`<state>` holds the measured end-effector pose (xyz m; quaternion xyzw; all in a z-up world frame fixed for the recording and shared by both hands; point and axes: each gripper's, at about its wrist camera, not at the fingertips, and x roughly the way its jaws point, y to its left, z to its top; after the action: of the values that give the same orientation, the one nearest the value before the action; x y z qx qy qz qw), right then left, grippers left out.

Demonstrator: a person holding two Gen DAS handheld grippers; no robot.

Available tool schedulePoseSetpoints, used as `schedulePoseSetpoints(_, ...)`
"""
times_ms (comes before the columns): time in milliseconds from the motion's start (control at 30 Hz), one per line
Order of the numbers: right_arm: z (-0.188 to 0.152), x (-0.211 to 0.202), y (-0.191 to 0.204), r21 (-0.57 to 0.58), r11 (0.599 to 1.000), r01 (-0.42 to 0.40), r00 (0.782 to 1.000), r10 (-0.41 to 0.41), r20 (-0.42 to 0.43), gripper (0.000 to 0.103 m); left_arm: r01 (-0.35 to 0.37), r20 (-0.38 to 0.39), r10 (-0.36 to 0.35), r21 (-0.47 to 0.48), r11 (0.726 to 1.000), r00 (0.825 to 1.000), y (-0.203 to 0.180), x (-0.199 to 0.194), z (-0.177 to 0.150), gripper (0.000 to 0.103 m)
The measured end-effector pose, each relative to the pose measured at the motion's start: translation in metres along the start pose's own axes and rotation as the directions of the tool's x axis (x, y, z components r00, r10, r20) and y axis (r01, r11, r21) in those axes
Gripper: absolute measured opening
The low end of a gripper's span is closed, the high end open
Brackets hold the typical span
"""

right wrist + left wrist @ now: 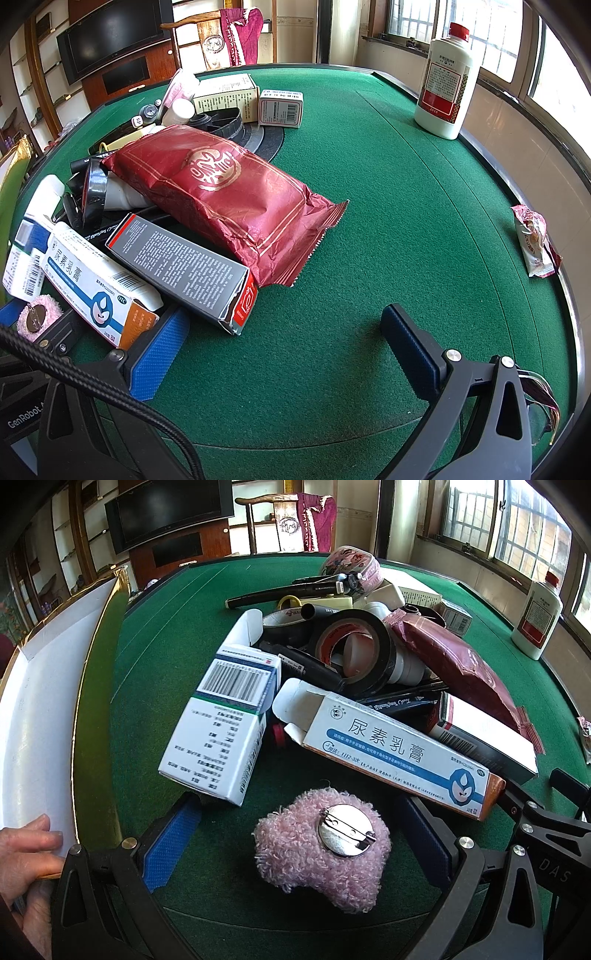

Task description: Organize objects

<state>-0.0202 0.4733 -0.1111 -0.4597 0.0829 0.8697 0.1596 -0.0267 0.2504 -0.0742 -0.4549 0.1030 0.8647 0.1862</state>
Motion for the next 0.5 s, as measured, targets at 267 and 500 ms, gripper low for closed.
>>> schedulePoseSetpoints(267, 0.0000, -0.0001, -0.0003, 0.000, 1.000, 0.000, 1.000, 0.000, 0.000, 0.103, 0.001, 0.000, -0.001, 0.000, 1.000, 1.000, 0.0002, -0.0002, 0.0002, 0.102)
schedulePoseSetpoints(500, -0.0003, -0.0010, 0.0005, 0.004, 1.000, -0.001, 1.000, 0.001, -0.007, 0.103, 0.002, -0.001, -0.002, -0.002, 1.000, 1.000, -0.0008, -0.0001, 0.0002, 0.102)
